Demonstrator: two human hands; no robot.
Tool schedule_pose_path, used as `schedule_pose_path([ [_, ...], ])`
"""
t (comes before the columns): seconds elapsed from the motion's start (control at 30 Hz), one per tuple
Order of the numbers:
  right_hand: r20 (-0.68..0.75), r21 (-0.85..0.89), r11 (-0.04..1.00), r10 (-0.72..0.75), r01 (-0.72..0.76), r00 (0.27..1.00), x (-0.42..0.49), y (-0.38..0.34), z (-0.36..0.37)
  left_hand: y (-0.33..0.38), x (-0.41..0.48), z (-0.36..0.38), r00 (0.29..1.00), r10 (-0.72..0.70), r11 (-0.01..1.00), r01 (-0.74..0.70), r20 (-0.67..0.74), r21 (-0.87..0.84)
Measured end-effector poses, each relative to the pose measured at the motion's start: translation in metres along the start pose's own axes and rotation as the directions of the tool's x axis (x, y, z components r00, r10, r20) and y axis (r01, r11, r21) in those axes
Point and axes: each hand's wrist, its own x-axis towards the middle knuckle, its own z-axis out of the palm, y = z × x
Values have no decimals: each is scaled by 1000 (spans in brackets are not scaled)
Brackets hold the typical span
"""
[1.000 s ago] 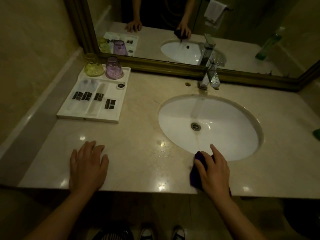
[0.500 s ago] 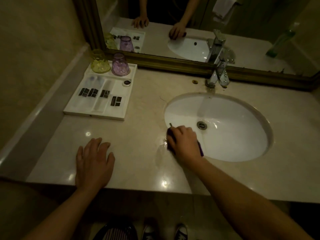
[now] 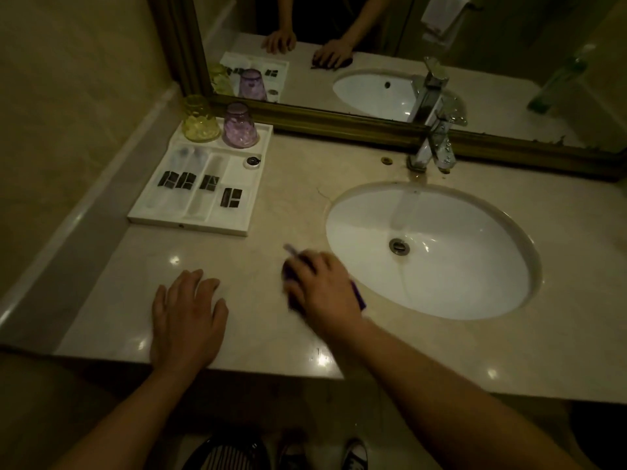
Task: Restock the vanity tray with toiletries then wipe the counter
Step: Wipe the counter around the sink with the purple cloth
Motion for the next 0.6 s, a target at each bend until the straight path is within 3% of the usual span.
schedule_pose_path([
  [0.1,46,-48,955,295,-293,954,39,32,-12,-1,0,-2,1000,9,1000,-9,0,-2],
  [0.17,12,4,942,335,-335,942,36,46,-20,-3,0,0,1000,3,1000,-3,5,-7],
  [0.37,-165,396,825,497,-404,852,-4,56,-55,-3,1,3,1000,-2,1000,2,7,7],
  [0.47,-200,462,844,400,-274,895,-26,32,-64,-1,1,1,1000,-6,1000,6,8,4],
  [0.6,-71,259,964,76,-55,995,-80,6,-47,-1,1,1,1000,-6,1000,6,2,-1],
])
